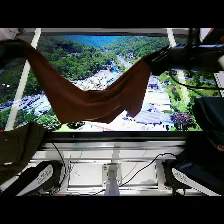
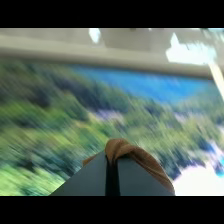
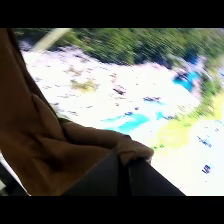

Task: Fold the clothes and pants, and hang the long-sleeved shirts on hangers.

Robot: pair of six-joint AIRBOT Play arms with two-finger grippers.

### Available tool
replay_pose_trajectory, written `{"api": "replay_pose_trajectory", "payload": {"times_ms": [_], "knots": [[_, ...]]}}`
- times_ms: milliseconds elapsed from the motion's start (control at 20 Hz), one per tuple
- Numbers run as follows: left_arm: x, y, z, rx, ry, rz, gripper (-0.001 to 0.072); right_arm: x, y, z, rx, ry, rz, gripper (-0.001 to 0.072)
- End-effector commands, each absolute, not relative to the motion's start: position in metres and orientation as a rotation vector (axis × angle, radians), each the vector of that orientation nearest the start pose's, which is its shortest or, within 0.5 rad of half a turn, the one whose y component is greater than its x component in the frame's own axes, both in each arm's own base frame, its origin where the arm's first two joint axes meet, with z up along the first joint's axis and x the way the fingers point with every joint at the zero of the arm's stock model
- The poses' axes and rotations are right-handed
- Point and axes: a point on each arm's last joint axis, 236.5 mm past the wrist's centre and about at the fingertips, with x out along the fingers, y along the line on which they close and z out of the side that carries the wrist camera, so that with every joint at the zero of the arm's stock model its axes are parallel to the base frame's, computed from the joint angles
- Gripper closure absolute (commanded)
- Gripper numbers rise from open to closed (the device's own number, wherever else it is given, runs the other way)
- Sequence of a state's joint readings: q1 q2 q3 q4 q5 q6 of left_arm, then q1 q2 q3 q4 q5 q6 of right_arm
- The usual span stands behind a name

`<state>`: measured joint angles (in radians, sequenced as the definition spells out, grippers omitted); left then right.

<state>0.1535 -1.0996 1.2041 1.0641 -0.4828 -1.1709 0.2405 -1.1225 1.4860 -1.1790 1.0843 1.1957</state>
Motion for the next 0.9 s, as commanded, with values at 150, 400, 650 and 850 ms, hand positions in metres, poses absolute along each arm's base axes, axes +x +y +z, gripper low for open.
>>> {"api": "replay_pose_trajectory", "payload": {"times_ms": [150,400,650,850], "knots": [[0.554,-0.038,0.078,-0.24,0.529,-0.124,0.068,0.465,0.138,0.097,-0.048,0.693,0.36,0.0694],[0.557,-0.051,0.046,-0.224,0.586,-0.14,0.0215,0.48,0.123,0.036,0.054,0.794,0.277,0.0694],[0.508,-0.042,0.037,-0.284,0.8,-0.214,0.0116,0.481,0.123,0.036,0.052,0.792,0.276,0.0694],[0.45,0.015,0.035,-0.317,0.993,-0.174,0.0129,0.481,0.123,0.036,0.052,0.792,0.276,0.0694]]}}
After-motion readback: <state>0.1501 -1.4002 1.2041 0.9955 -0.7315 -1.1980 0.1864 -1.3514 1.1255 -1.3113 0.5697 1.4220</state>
